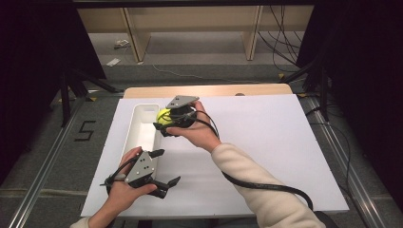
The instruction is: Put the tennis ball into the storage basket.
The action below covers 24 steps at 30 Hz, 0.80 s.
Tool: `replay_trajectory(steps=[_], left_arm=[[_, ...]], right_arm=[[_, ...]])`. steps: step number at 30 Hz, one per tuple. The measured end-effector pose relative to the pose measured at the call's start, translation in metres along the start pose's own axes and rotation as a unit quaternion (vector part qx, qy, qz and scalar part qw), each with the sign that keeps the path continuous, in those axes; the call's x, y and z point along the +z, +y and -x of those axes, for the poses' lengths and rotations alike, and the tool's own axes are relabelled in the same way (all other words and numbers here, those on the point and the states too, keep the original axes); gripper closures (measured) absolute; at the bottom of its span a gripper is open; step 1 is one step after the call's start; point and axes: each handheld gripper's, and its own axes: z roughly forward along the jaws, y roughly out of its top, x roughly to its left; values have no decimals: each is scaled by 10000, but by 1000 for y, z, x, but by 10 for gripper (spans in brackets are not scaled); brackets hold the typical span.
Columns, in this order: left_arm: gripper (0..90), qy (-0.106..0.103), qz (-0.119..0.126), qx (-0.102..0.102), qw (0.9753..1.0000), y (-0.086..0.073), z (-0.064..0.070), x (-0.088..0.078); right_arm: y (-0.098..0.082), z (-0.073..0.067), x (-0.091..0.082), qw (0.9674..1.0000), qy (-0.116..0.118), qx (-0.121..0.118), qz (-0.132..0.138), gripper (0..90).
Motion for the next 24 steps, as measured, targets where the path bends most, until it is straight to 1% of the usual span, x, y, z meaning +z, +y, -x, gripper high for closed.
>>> replay_trajectory(steps=[24], left_arm=[[14,-11,1,2,10000,0,0,0]], right_arm=[[7,-1,8,10000,31,10,10,264]])
